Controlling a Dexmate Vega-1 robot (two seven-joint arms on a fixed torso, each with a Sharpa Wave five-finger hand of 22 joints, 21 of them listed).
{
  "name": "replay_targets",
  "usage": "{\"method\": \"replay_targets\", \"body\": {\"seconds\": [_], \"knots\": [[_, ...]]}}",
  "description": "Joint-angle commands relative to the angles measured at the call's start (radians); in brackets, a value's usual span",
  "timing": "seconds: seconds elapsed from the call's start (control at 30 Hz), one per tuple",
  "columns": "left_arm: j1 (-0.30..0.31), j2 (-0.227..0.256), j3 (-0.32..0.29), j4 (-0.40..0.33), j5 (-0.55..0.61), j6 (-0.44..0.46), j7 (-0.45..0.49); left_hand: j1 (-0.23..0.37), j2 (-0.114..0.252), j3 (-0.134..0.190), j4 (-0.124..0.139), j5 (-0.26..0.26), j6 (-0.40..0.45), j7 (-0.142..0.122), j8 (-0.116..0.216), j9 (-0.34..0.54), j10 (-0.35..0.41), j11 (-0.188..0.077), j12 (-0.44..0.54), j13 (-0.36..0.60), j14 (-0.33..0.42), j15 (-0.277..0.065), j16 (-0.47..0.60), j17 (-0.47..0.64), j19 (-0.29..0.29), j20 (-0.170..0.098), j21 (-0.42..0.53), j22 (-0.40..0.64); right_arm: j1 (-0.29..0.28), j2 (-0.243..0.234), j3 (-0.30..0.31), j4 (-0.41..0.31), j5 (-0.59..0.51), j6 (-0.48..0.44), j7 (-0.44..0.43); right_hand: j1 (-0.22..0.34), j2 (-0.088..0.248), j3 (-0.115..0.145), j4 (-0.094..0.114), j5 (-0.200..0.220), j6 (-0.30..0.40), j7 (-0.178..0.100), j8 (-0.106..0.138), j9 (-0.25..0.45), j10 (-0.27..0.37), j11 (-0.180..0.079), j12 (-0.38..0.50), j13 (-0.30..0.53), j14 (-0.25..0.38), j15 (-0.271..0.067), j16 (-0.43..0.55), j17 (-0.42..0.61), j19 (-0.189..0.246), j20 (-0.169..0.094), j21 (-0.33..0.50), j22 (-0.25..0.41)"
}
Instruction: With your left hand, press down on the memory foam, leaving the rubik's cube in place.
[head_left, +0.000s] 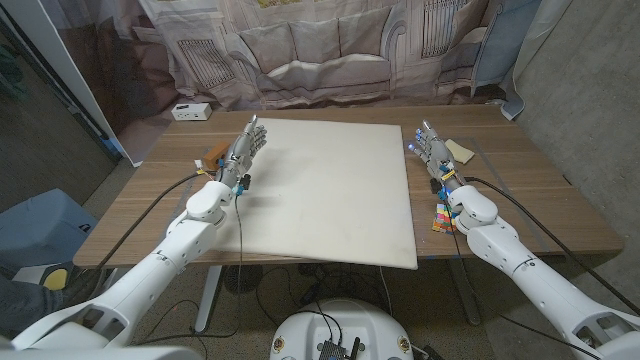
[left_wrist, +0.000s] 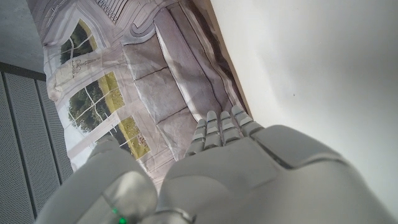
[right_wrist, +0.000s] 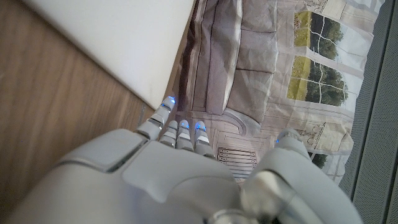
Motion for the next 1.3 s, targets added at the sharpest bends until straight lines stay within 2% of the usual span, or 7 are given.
{"method": "replay_targets", "body": {"seconds": [0.03,0.13,0.37,0.63,0.83,0.97,1.3], "knots": [[0.0,0.009,-0.003,0.019,0.045,-0.076,-0.004,0.015,0.003,0.002,-0.005,0.005,0.02,0.0,0.008,0.003,0.017,0.001,0.011,-0.005,0.014,-0.001,0.007,0.001,0.016,0.001,-0.004,0.002,-0.026,0.005,0.007,-0.025,-0.023,0.041,-0.03,-0.004,-0.004,-0.005,-0.004,0.004,0.032,0.001,0.014,0.001,0.03,-0.001,0.007,0.002,0.011,-0.007,0.003,-0.004,0.008,0.012,-0.008,0.004],[0.0,0.013,-0.003,0.022,0.057,-0.096,-0.007,0.016,0.003,0.002,-0.006,0.005,0.025,0.001,0.009,0.003,0.021,0.001,0.012,-0.007,0.017,0.0,0.008,0.001,0.019,0.0,-0.005,0.002,-0.031,0.001,0.009,-0.035,-0.025,0.045,-0.031,-0.003,-0.004,-0.005,-0.006,0.004,0.037,0.011,0.016,0.001,0.035,0.0,0.008,0.001,0.015,-0.006,0.003,-0.006,0.011,0.012,-0.01,0.004],[-0.007,-0.003,-0.007,0.052,0.06,-0.154,-0.021,0.019,0.003,0.001,-0.01,0.005,0.047,0.002,0.014,0.003,0.039,0.0,0.017,-0.018,0.042,-0.002,0.013,0.001,0.036,-0.003,-0.006,0.002,-0.044,-0.024,0.016,-0.08,-0.019,0.021,-0.027,-0.004,-0.004,-0.006,-0.007,0.004,0.038,0.017,0.015,0.0,0.038,0.002,0.007,0.001,0.019,-0.004,0.004,-0.008,0.011,0.011,-0.014,0.004],[-0.023,-0.003,-0.002,0.073,0.085,-0.192,-0.033,0.023,0.004,0.0,-0.014,0.004,0.062,0.003,0.015,0.003,0.055,0.002,0.021,-0.028,0.059,-0.001,0.014,0.0,0.052,-0.003,-0.008,0.002,-0.047,-0.028,0.022,-0.095,-0.024,0.022,-0.037,-0.003,-0.001,-0.005,-0.008,0.005,0.04,0.023,0.015,0.0,0.04,0.003,0.007,0.0,0.02,-0.003,0.003,-0.009,0.012,0.011,-0.017,0.004],[-0.04,-0.014,0.005,0.095,0.127,-0.235,-0.019,0.026,0.005,0.0,-0.018,0.004,0.084,0.005,0.02,0.004,0.068,0.0,0.023,-0.036,0.074,-0.001,0.016,0.0,0.068,-0.005,-0.008,0.002,-0.053,-0.022,0.023,-0.098,-0.023,0.022,-0.047,-0.003,0.002,-0.005,-0.008,0.005,0.041,0.023,0.015,-0.001,0.041,0.002,0.006,0.0,0.021,-0.002,0.003,-0.011,0.013,0.011,-0.02,0.004],[-0.043,-0.014,0.008,0.093,0.18,-0.248,0.023,0.029,0.006,0.0,-0.02,0.004,0.093,0.009,0.021,0.004,0.076,0.001,0.025,-0.041,0.087,0.0,0.018,0.0,0.078,-0.006,-0.008,0.002,-0.057,-0.019,0.026,-0.097,-0.026,0.028,-0.054,-0.004,0.003,-0.005,-0.008,0.005,0.041,0.023,0.015,-0.001,0.042,0.003,0.006,0.0,0.021,-0.002,0.003,-0.011,0.015,0.01,-0.021,0.005],[-0.063,0.004,0.044,0.09,0.293,-0.254,0.049,0.034,0.008,0.001,-0.025,0.003,0.109,0.008,0.022,0.004,0.094,0.002,0.029,-0.051,0.106,-0.003,0.02,0.0,0.097,-0.005,-0.008,0.002,-0.058,-0.017,0.03,-0.091,-0.027,0.029,-0.062,-0.004,0.006,-0.005,-0.008,0.005,0.041,0.023,0.014,-0.001,0.045,0.005,0.005,0.0,0.024,0.001,0.003,-0.012,0.017,0.012,-0.024,0.005]]}}
